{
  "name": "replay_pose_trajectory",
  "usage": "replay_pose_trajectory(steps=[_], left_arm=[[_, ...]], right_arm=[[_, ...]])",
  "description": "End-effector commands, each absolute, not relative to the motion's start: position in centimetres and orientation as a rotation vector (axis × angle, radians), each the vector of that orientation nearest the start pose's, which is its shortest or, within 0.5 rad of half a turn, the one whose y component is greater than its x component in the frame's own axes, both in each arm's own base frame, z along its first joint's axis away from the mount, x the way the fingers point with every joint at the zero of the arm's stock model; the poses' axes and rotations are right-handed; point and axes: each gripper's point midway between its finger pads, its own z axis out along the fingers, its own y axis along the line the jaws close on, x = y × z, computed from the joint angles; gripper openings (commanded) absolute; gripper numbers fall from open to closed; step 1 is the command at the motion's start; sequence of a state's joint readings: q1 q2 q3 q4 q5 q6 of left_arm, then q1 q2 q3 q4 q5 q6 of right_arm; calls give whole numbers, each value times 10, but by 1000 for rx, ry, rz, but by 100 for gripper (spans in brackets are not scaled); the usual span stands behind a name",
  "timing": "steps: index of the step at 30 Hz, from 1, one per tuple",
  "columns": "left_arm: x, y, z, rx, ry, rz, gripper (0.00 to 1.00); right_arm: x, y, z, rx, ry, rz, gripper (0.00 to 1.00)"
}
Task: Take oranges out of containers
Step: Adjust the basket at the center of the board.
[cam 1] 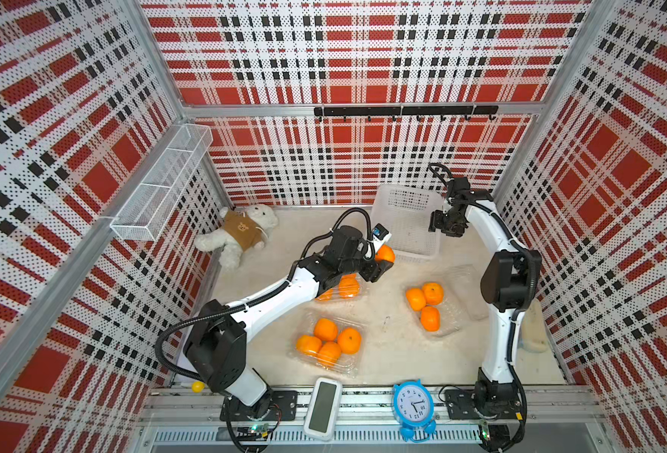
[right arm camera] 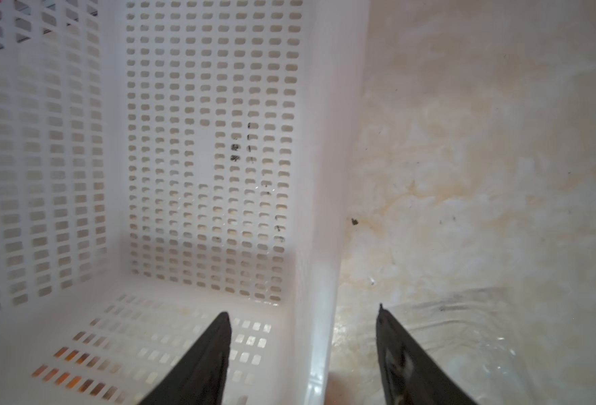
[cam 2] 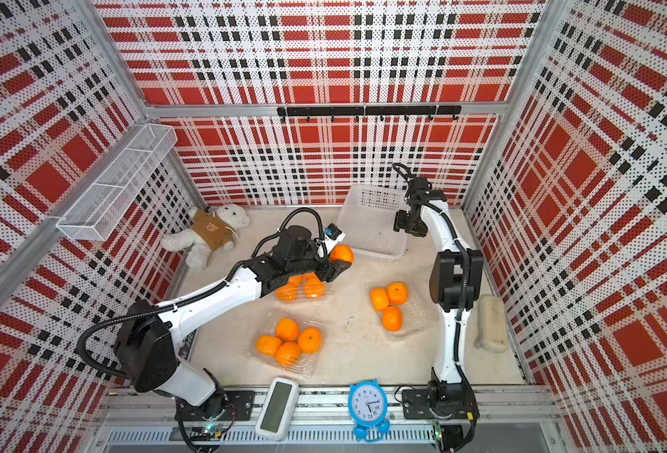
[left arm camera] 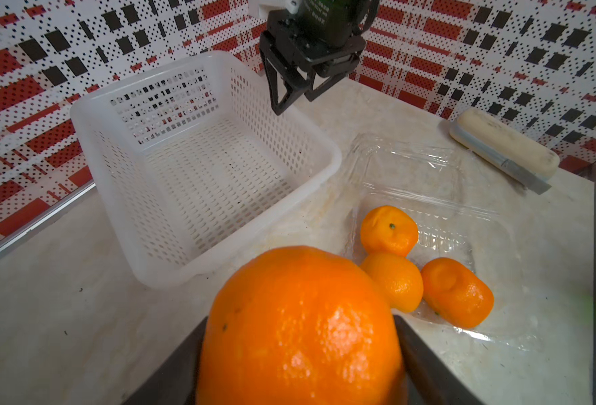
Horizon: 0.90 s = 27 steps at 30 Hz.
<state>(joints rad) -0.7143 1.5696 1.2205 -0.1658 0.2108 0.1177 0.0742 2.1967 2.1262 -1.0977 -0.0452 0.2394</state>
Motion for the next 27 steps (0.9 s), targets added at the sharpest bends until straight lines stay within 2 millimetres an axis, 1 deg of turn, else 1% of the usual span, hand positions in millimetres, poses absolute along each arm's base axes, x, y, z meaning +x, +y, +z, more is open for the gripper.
replay_pose_trajectory(steps=[1,2,5,8,12,15,17,19,23,27], left_arm=[[342,-337,258,966,1847,-558,28],[342,-337,258,967,1850,-555,28],[346,-338,257,967,1858,-551,28],[349,-339,256,969,1875,-548,28],[353,-339,253,970,1909,-532,28],[355,-340,251,974,1923,-520,27],[356,-341,250,978,1926,-517,26],[359,-341,249,978,1932,-509,27],[365,-345,242,996,1967,-494,28],[371,-352,233,1021,2004,-498,28]], right_arm=[[519,38,145,174,2750,72,60],[521,38,142,169,2751,72,55],[523,38,131,152,2768,69,46],[524,39,122,141,2783,86,42],[524,37,113,141,2802,81,40],[523,36,111,126,2809,79,29],[520,34,111,110,2815,56,24],[516,31,110,97,2821,31,21],[503,28,106,49,2838,3,14],[489,30,101,-14,2848,-1,8]])
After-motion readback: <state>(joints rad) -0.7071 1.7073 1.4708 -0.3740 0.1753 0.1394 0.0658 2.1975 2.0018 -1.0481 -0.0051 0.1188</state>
